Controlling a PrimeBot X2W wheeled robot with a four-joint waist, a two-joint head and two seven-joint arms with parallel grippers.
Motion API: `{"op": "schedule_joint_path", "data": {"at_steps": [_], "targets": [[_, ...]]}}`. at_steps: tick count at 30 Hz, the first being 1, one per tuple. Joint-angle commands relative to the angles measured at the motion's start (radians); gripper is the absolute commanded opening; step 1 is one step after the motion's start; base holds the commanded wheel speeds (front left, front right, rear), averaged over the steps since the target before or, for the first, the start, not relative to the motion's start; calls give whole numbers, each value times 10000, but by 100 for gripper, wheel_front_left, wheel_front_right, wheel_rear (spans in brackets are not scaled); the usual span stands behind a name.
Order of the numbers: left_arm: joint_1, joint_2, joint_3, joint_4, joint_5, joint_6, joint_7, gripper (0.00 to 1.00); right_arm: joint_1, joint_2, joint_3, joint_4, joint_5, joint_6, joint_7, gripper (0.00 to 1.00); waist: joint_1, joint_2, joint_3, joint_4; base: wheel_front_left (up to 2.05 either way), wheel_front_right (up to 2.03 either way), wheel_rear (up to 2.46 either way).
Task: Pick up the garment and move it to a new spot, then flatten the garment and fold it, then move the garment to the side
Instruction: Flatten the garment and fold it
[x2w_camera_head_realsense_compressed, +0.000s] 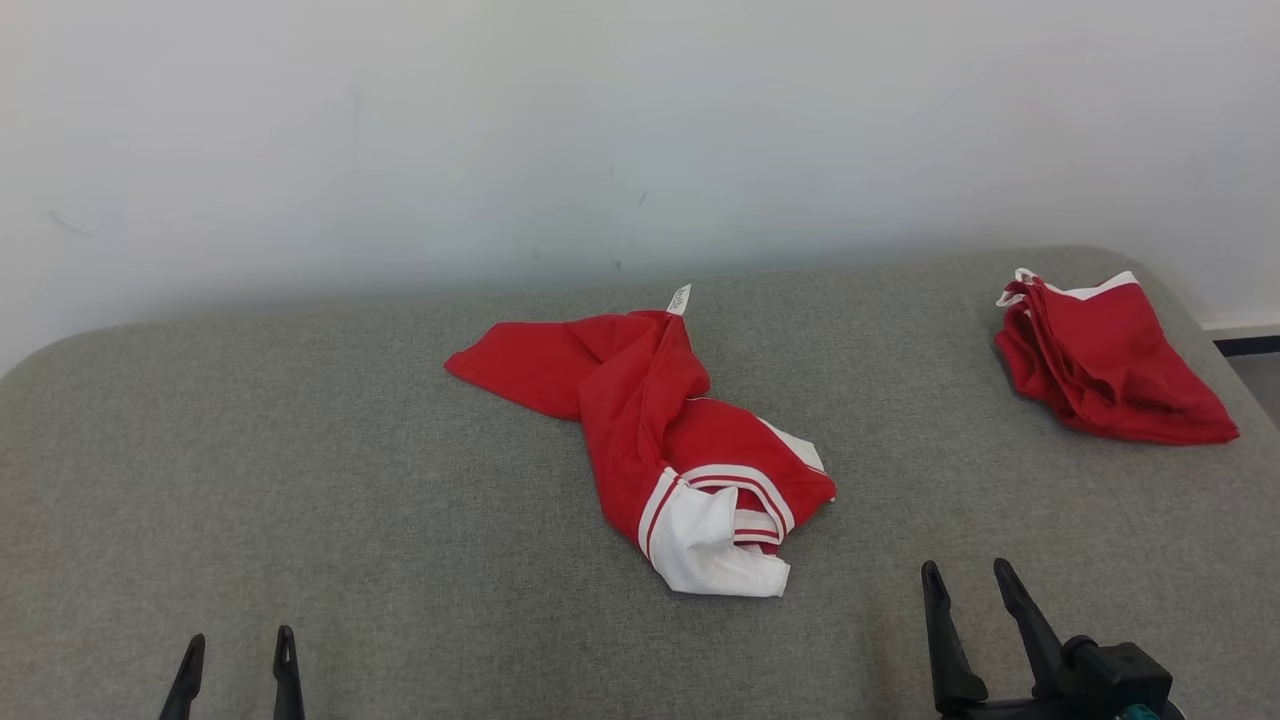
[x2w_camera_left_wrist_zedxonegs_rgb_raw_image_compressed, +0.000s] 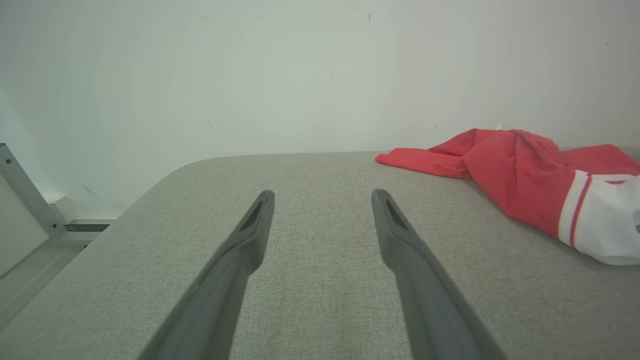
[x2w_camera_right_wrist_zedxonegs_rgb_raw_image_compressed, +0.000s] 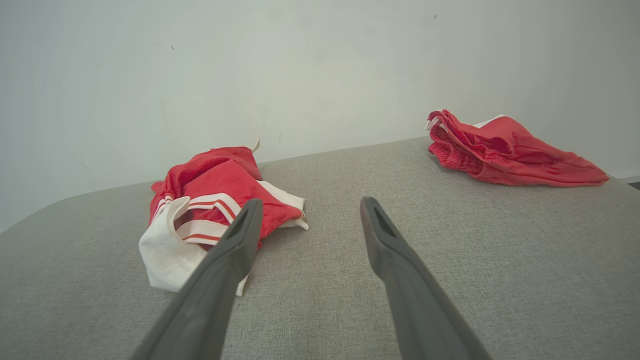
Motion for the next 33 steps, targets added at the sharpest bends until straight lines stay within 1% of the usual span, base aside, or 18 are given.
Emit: {"op": "schedule_joint_path", "data": {"at_steps": [1, 33], "targets": [[86, 41, -16, 7, -50, 46, -58, 100, 72, 18, 23, 10, 27, -27, 24, 100, 0, -1, -6, 3, 0, 0, 0], [36, 128, -210, 142, -281, 211, -154, 100, 4, -65, 71, 97, 85, -27, 44, 100, 0, -1, -70, 47, 0, 0, 0]]}}
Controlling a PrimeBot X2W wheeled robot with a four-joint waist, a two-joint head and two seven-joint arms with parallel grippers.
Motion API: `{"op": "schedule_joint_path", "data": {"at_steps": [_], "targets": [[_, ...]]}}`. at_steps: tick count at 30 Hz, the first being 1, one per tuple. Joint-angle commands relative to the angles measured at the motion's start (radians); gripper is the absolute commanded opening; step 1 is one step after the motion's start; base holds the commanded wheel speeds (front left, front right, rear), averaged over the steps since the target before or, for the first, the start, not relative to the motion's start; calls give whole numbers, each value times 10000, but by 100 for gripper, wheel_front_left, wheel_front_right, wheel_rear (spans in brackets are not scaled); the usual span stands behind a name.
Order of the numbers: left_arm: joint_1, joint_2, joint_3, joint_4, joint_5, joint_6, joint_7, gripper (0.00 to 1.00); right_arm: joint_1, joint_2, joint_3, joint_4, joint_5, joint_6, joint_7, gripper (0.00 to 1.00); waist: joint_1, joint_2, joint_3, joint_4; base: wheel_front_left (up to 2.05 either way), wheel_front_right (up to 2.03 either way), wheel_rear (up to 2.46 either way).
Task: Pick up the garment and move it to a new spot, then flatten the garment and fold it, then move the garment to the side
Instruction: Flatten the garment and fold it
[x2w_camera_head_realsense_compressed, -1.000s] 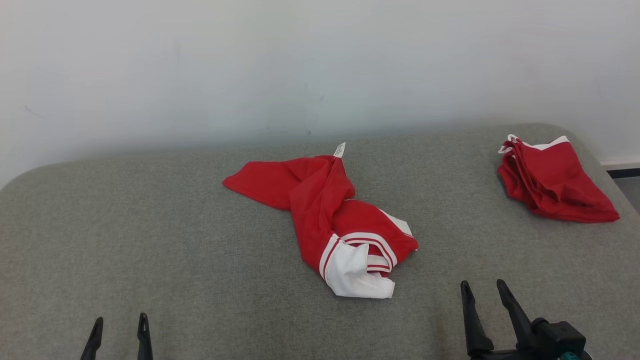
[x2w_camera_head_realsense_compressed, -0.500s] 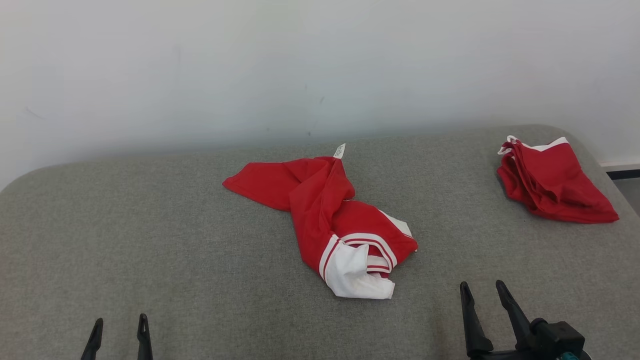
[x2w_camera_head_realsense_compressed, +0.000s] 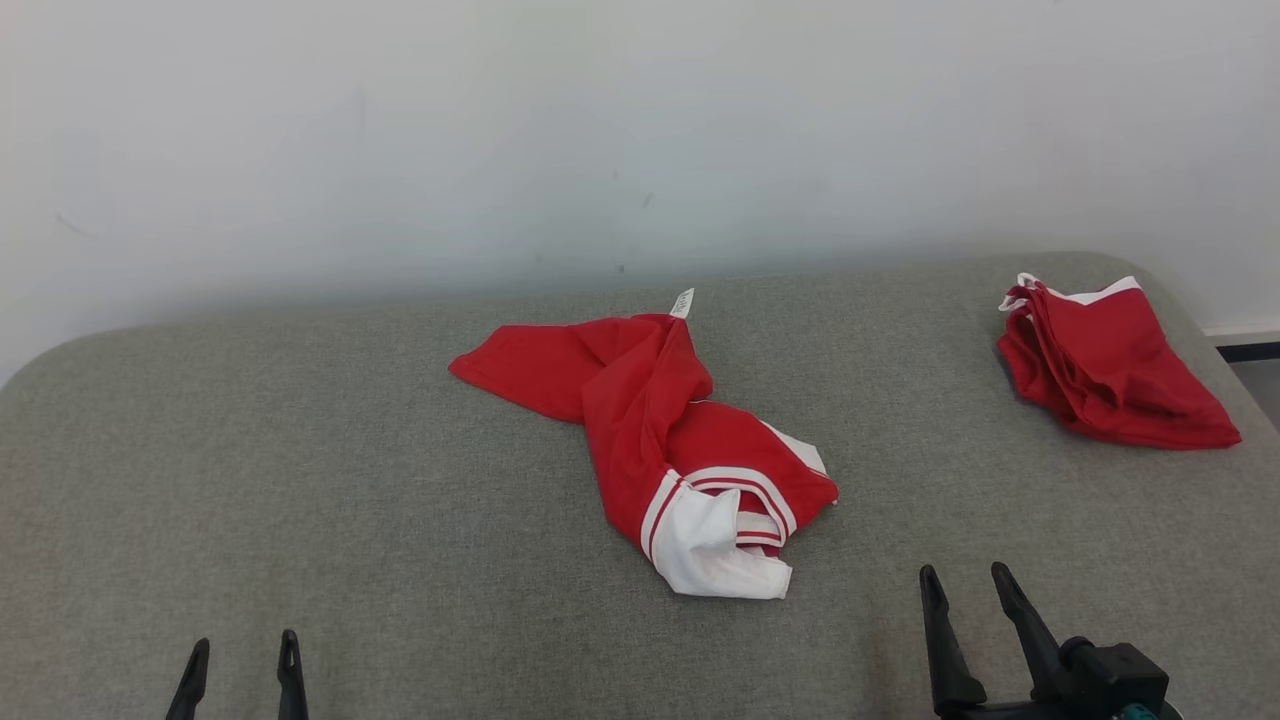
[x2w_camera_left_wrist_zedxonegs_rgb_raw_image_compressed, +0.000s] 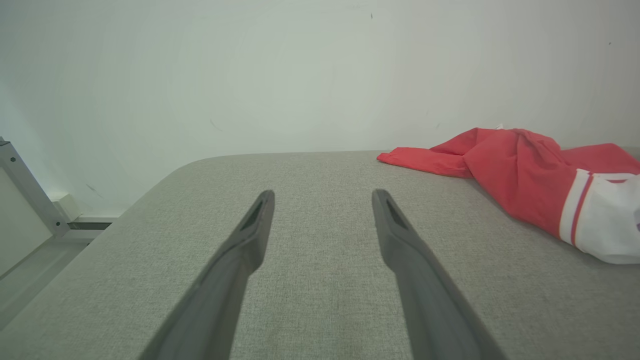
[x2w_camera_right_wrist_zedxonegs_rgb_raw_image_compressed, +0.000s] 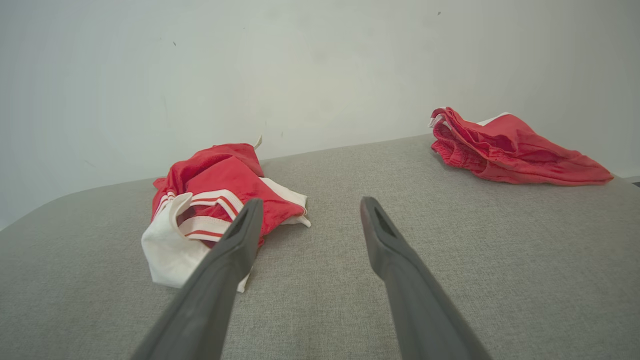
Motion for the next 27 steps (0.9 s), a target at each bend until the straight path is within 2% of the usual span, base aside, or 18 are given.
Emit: {"op": "schedule_joint_path", "data": {"at_steps": [1, 14, 22, 27], "targets": [[30, 42, -9, 23, -151, 15, -49, 100, 8, -20, 34, 13, 69, -27, -22, 100, 0, 0, 1, 4, 0, 0, 0], [-257, 10, -278, -3, 37, 74, -99, 100, -1278, -426, 1138, 390, 184, -27, 260, 100, 0, 0, 184, 336, 0, 0, 0], [-584, -135, -674, 183, 114, -18, -106, 100, -2482, -515, 1867, 1694, 675, -27, 560, 100, 0, 0, 335, 901, 0, 0, 0], [-875, -289, -950, 342, 163, -97, -125, 100, -3269, -495, 2333, 2986, 998, -28, 515, 100, 0, 0, 555, 1346, 0, 0, 0]]}}
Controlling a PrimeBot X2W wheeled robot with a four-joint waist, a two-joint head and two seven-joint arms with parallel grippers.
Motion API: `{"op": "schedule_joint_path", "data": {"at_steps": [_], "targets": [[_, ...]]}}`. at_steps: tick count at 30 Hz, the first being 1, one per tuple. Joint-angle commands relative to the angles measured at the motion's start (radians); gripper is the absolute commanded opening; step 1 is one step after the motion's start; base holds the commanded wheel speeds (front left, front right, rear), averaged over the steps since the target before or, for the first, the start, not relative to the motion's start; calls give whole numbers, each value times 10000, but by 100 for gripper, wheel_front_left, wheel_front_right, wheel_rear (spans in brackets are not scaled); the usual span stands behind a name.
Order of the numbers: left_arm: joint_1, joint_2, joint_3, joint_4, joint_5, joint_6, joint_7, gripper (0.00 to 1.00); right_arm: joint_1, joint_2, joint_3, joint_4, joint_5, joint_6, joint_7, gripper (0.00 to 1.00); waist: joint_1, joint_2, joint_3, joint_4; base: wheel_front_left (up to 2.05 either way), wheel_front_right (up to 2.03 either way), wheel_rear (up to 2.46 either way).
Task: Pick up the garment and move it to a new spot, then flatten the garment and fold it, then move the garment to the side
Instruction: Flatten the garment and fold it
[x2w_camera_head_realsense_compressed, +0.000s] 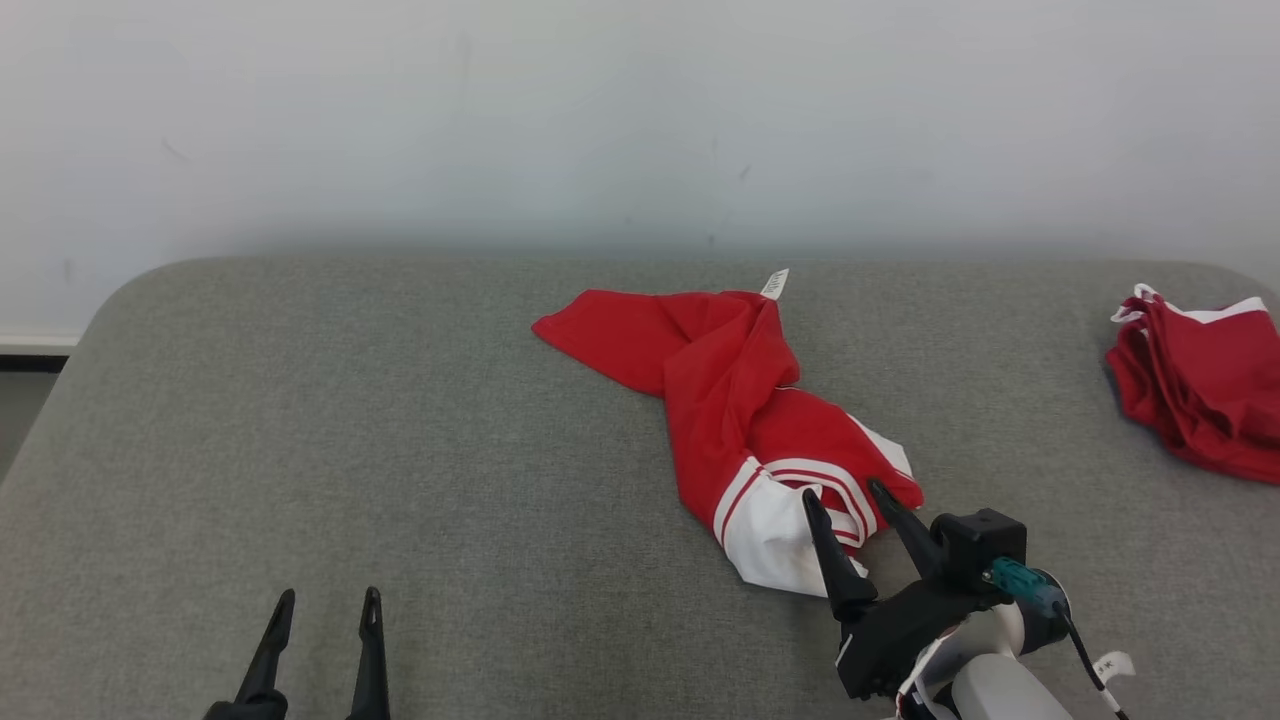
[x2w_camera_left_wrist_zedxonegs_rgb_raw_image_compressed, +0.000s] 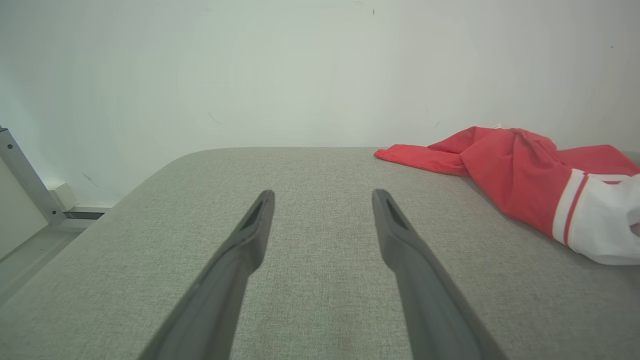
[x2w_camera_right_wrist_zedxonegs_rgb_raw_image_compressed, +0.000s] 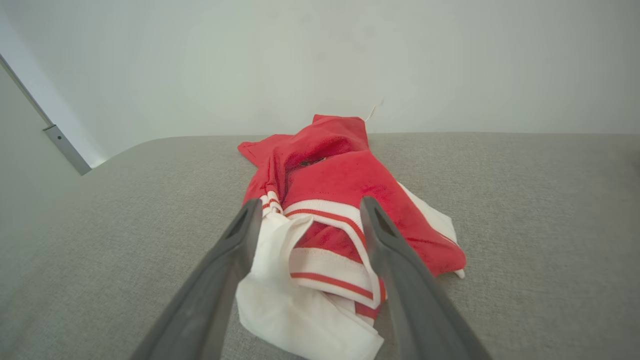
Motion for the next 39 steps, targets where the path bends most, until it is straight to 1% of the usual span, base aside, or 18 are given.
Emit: {"op": "schedule_joint_path", "data": {"at_steps": [1, 7, 8, 9, 10, 11, 14, 16, 19, 24, 26, 31, 35, 39], "targets": [[-179, -62, -33, 36, 25, -28, -67, 100, -204, 26, 84, 206, 91, -28, -77, 100, 0, 0, 235, 309, 0, 0, 0], [-546, -195, -238, 270, 52, -94, -84, 100, -963, 114, 402, 1675, 465, -28, -253, 100, 0, 0, 546, 676, 0, 0, 0], [-596, -210, -252, 322, 41, -116, -89, 100, -1080, 111, 487, 1908, 537, -28, -282, 96, 0, 0, 572, 706, 0, 0, 0], [-636, -220, -258, 381, 30, -130, -95, 100, -1203, 110, 545, 2101, 605, -28, -344, 56, 0, 0, 599, 734, 0, 0, 0], [-672, -223, -249, 427, 18, -147, -99, 100, -1320, 88, 619, 2287, 642, -28, -387, 36, 0, 0, 614, 749, 0, 0, 0], [-702, -223, -242, 470, 10, -133, -104, 100, -1408, 78, 701, 2440, 687, -28, -460, 0, 0, 0, 625, 757, 0, 0, 0], [-781, -217, -184, 540, 15, -124, -102, 100, -1631, 66, 948, 2639, 929, -28, -674, 0, 0, 0, 613, 739, 0, 0, 0], [-729, -202, -138, 539, 22, -107, -104, 100, -1683, 114, 1093, 2485, 1229, -28, -796, 0, 0, 0, 529, 687, 0, 0, 0], [-538, -173, -68, 517, 4, -115, -105, 100, -1577, 13, 1569, 2019, 1358, -28, -873, 0, 0, 0, 348, 604, 0, 0, 0], [-395, -137, 9, 426, -5, -188, -107, 100, -860, -421, 2753, 647, 1119, -28, -891, 0, 0, 0, 138, 545, 0, 0, 0], [-283, -130, 43, 402, -5, -208, -104, 100, -424, -602, 3381, 73, 1098, -28, -888, 0, 0, 0, 100, 507, 0, 0, 0], [-191, -132, 135, 301, -25, -209, -100, 100, 530, -1134, 4838, -926, 1046, -28, -742, 0, 0, 0, 129, 361, 0, 0, 0], [-153, -189, 102, 294, 30, -216, -101, 100, 1179, -1555, 6094, -1193, 1121, -28, -235, 0, 0, 0, 196, 262, 0, 0, 0], [-248, -212, 94, 308, 44, -233, -101, 100, 1550, -1706, 6657, -952, 1364, -28, 187, 0, 0, 0, 229, 215, 0, 0, 0]]}}
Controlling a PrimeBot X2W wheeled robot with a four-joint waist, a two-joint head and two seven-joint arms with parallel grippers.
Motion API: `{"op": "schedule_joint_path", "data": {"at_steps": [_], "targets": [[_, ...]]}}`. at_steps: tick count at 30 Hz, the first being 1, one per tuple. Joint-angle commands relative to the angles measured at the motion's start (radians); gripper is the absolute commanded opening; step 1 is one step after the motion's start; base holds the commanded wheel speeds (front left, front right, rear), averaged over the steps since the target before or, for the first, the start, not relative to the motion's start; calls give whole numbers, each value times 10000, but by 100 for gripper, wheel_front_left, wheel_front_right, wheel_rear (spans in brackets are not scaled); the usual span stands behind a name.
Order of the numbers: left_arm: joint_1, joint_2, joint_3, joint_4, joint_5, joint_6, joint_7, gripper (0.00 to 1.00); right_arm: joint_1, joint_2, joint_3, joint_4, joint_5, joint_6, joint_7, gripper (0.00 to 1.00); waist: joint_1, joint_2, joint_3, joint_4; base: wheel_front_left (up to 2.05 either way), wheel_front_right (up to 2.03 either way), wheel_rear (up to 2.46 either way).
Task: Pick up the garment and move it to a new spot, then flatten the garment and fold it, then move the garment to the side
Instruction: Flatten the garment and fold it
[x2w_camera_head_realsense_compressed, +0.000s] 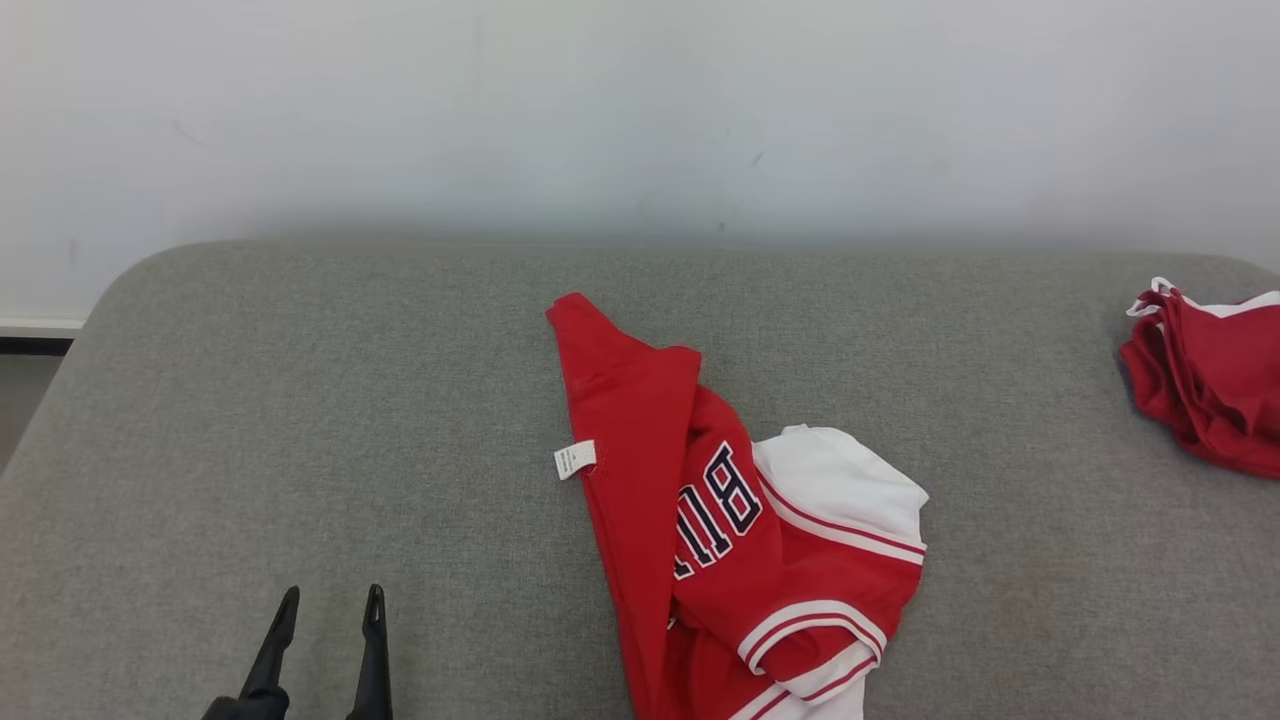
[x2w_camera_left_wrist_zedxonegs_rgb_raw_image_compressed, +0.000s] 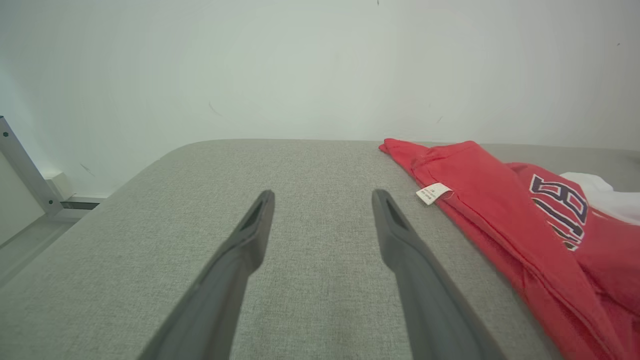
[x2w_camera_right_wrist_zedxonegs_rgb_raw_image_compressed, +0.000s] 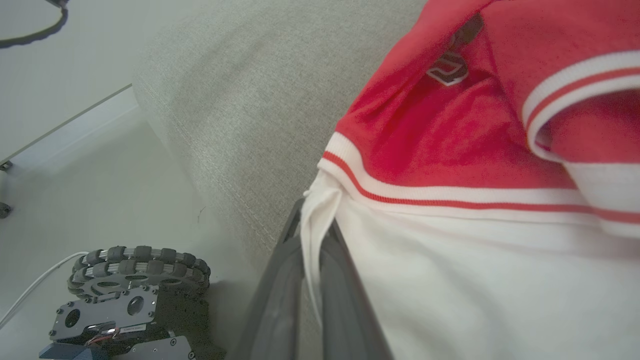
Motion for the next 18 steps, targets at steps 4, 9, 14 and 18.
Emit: {"op": "schedule_joint_path", "data": {"at_steps": [4, 9, 14, 18], "targets": [[116, 4, 113, -13, 7, 32, -32, 100, 154, 70, -404, -93, 480, -28, -434, 100, 0, -1, -51, -193, 0, 0, 0], [302, 11, 254, -165, 42, 138, -32, 100, 265, -234, -1293, -931, 1052, -28, -778, 100, 0, -1, -210, -411, 0, 0, 0], [441, 9, 368, -337, 68, 218, -32, 100, 49, -643, -2784, -1563, 1120, -28, -742, 100, 0, -1, -255, -517, 0, 0, 0], [413, -26, 350, -404, 117, 222, -33, 100, -274, -694, -3892, -1233, 626, -28, -396, 100, 0, -1, -251, -492, 0, 0, 0]]}}
